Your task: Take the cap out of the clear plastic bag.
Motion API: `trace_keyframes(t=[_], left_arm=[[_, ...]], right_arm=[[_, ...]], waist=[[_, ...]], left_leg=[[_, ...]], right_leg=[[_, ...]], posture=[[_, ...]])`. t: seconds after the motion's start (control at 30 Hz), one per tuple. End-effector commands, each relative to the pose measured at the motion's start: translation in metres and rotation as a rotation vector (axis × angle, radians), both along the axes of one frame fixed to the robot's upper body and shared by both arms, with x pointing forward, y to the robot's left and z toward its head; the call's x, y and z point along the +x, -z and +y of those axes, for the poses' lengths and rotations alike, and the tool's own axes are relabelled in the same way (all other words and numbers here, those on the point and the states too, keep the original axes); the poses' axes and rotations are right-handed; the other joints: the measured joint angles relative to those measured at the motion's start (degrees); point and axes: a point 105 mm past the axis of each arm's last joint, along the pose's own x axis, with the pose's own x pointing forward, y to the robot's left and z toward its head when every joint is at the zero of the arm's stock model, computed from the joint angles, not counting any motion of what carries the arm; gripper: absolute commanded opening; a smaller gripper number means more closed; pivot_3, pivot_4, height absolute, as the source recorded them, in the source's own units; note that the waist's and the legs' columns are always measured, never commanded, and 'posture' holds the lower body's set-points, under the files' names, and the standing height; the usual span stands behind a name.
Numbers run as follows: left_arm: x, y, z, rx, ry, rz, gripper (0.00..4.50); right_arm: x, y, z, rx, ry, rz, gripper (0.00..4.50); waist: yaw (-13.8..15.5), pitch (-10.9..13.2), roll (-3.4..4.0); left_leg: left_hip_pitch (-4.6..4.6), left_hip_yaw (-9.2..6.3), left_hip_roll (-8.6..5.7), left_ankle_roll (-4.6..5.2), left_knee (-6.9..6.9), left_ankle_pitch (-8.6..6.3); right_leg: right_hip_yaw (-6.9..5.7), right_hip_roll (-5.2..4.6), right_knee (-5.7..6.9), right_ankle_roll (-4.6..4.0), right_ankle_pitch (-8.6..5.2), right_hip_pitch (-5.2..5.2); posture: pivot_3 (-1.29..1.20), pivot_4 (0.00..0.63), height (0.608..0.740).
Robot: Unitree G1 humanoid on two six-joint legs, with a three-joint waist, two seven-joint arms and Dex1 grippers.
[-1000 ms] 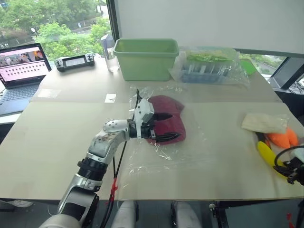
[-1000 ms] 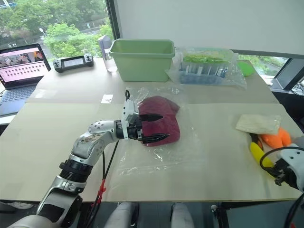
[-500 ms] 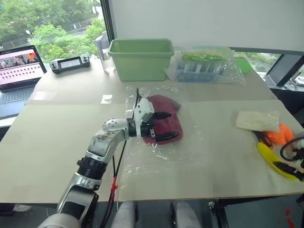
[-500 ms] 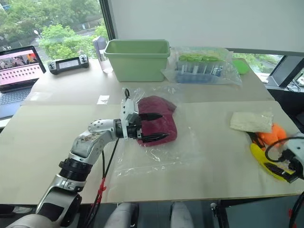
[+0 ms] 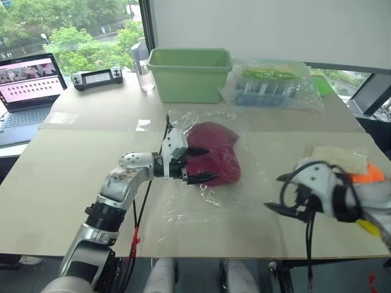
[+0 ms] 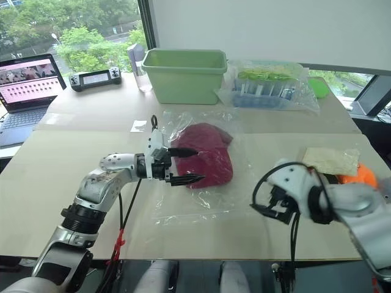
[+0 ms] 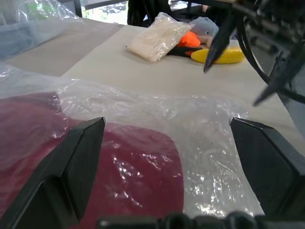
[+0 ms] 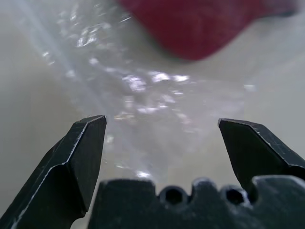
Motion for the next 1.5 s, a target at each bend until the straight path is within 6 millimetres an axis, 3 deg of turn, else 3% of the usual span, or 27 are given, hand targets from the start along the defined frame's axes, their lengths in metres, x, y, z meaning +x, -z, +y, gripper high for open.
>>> trace_keyframes(t=[0.03, 0.2, 0.43, 0.7, 0.87, 1.1, 1.2, 1.5], left_arm=[[-0.006, -0.008, -0.002, -0.008, 0.036, -0.019, 4.50], [-0.003, -0.014, -0.010, -0.013, 0.058, -0.022, 4.50], [0.002, -0.018, -0.016, -0.012, 0.079, -0.036, 4.50], [0.001, -0.016, -0.012, 0.028, 0.099, -0.053, 4.50], [0.002, -0.021, 0.006, 0.086, 0.069, -0.080, 4.50], [0.004, -0.026, 0.030, 0.134, 0.005, -0.087, 4.50], [-0.004, -0.032, 0.037, 0.146, 0.003, -0.074, 4.50], [-0.020, -0.043, 0.059, 0.210, -0.065, -0.050, 4.50]], right_arm=[[-0.007, -0.001, 0.018, -0.012, -0.062, -0.069, 4.44], [-0.007, 0.006, 0.022, -0.058, -0.080, -0.094, 4.44], [0.017, 0.011, 0.011, -0.259, -0.070, -0.248, 4.44], [0.028, -0.010, 0.025, -0.091, -0.016, -0.335, 4.44], [0.026, -0.018, 0.040, 0.061, -0.033, -0.309, 4.44], [0.018, -0.014, 0.046, 0.108, -0.078, -0.216, 4.44], [0.010, -0.017, 0.047, 0.136, -0.099, -0.170, 4.44], [0.012, -0.011, 0.044, 0.142, -0.099, -0.144, 4.44]], waist=[[0.02, 0.00, 0.00], [0.05, 0.00, -0.01], [-0.44, 0.00, -0.02], [-0.59, 0.00, -0.02], [-0.70, 0.01, -0.04], [-0.79, 0.01, -0.04], [-0.74, 0.01, -0.04], [-1.24, 0.02, -0.04]], left_leg=[[0.01, -0.01, 0.01, 0.00, 0.00, 0.00], [0.02, 0.00, 0.01, 0.00, 0.01, 0.00], [0.02, 0.05, 0.01, 0.00, 0.01, 0.00], [0.04, 0.00, 0.02, 0.01, 0.00, 0.00], [0.07, -0.03, 0.06, 0.01, 0.00, 0.00], [0.09, -0.04, 0.09, 0.01, -0.01, 0.00], [0.04, -0.06, 0.09, 0.01, -0.01, 0.00], [0.08, -0.05, 0.12, 0.01, -0.02, -0.01]], right_leg=[[-0.02, 0.00, 0.02, -0.01, -0.01, 0.00], [-0.01, 0.00, 0.00, 0.00, 0.00, 0.03], [0.03, 0.00, 0.02, -0.01, 0.00, -0.02], [0.01, 0.03, 0.06, -0.01, -0.01, 0.00], [-0.01, 0.07, 0.07, -0.03, -0.02, 0.01], [-0.01, 0.10, 0.08, -0.05, -0.03, 0.02], [-0.01, 0.10, 0.08, -0.06, -0.03, -0.01], [-0.02, 0.10, 0.08, -0.10, -0.06, -0.01]], posture=[[0.00, 0.150, 0.740], [0.00, 0.150, 0.740], [0.00, 0.150, 0.740], [0.00, 0.150, 0.740], [0.00, 0.150, 0.740], [0.00, 0.150, 0.740], [0.00, 0.150, 0.740], [0.00, 0.150, 0.740]])
